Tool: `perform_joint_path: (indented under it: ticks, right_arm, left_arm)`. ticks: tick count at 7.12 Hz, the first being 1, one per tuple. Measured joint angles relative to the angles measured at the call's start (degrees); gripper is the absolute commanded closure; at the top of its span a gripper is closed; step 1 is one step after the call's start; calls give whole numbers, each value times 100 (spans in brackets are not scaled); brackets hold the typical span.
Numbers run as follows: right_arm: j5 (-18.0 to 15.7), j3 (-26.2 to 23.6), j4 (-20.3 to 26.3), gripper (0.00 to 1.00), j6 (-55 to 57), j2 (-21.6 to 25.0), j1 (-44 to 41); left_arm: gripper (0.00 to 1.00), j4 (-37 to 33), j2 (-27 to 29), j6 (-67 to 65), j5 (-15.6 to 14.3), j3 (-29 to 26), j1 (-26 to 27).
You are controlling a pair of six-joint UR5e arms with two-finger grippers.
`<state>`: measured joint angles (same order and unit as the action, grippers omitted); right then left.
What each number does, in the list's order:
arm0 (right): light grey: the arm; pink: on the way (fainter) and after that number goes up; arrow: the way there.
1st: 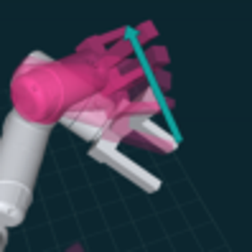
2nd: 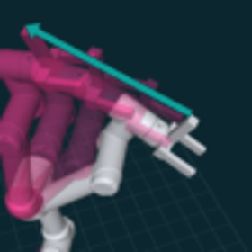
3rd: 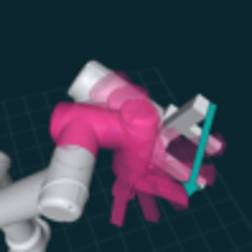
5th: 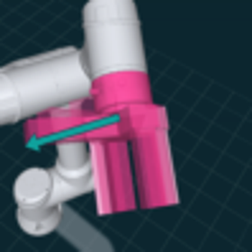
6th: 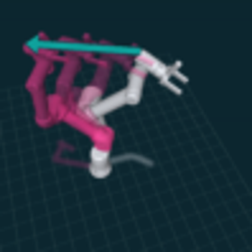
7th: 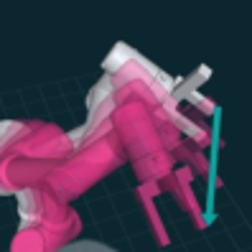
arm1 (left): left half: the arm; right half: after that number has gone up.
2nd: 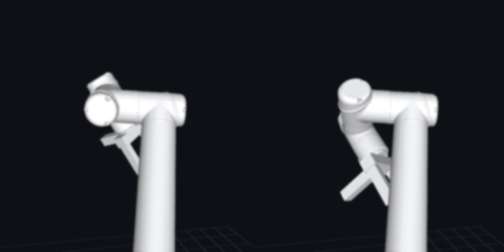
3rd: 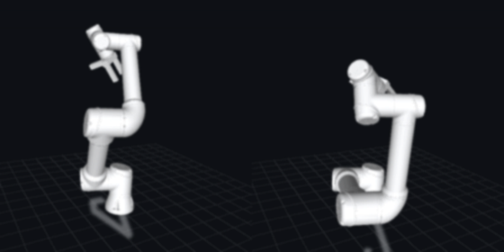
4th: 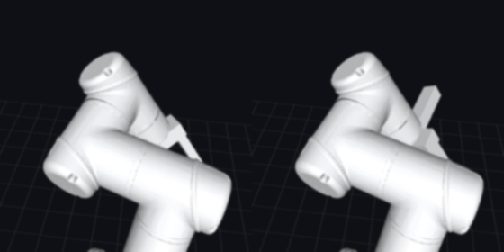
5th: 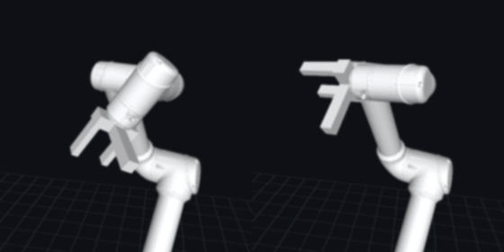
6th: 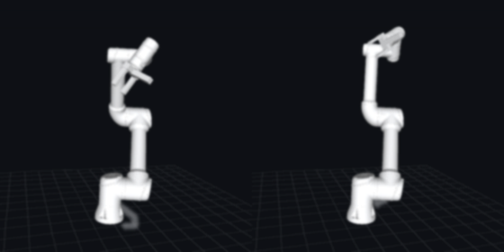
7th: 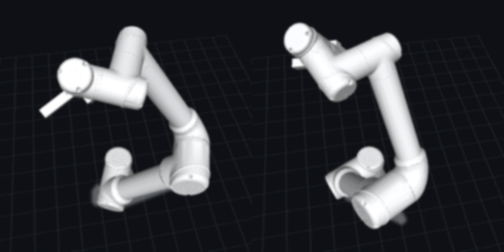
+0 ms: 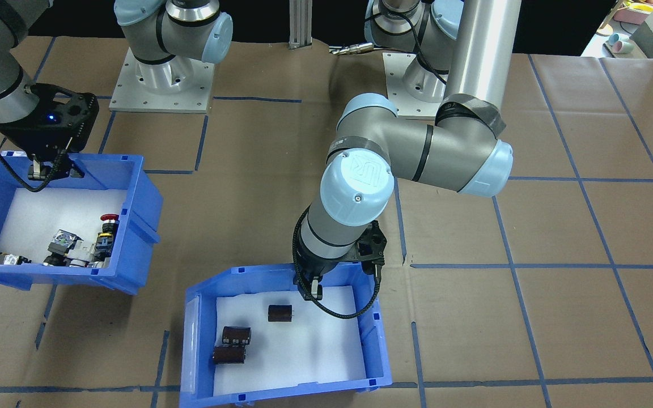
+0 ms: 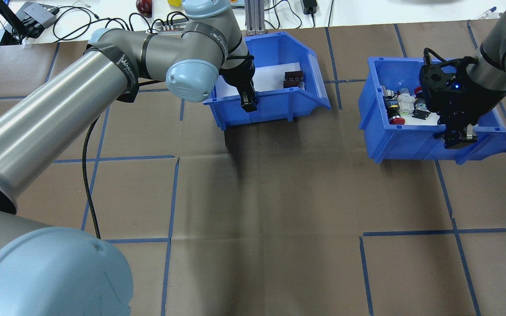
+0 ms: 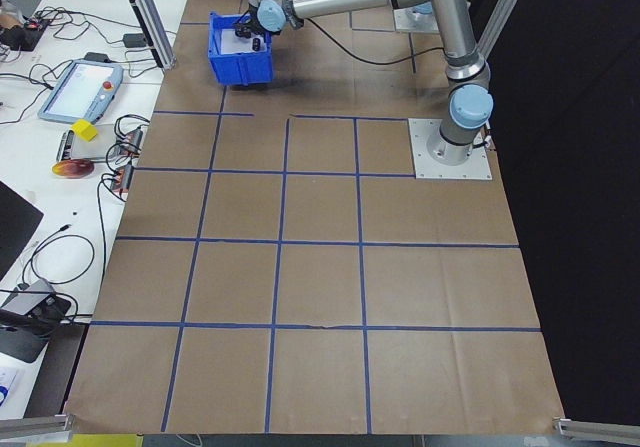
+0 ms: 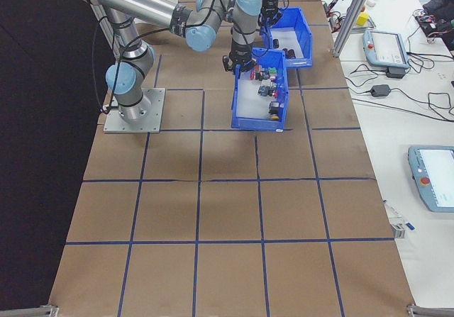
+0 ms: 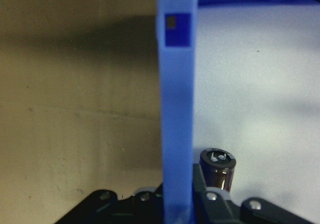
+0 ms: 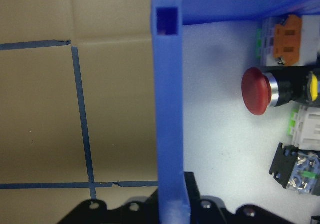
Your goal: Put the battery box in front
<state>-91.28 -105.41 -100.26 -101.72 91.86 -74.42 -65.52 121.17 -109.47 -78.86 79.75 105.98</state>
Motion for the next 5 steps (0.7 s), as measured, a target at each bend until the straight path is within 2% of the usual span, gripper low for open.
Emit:
perform_joint_path:
  ticks: [3, 4, 5]
  right_arm:
    - [-12, -100, 12, 95, 0, 52, 2]
    - [-15, -223, 6, 95, -3, 132, -3]
    - [-25, -360, -4, 95, -5, 242, -7]
  left_arm:
    - [79, -7, 20, 208, -31, 35, 82]
    - [56, -7, 21, 271, -44, 37, 66]
    - [23, -6, 21, 320, -56, 45, 53]
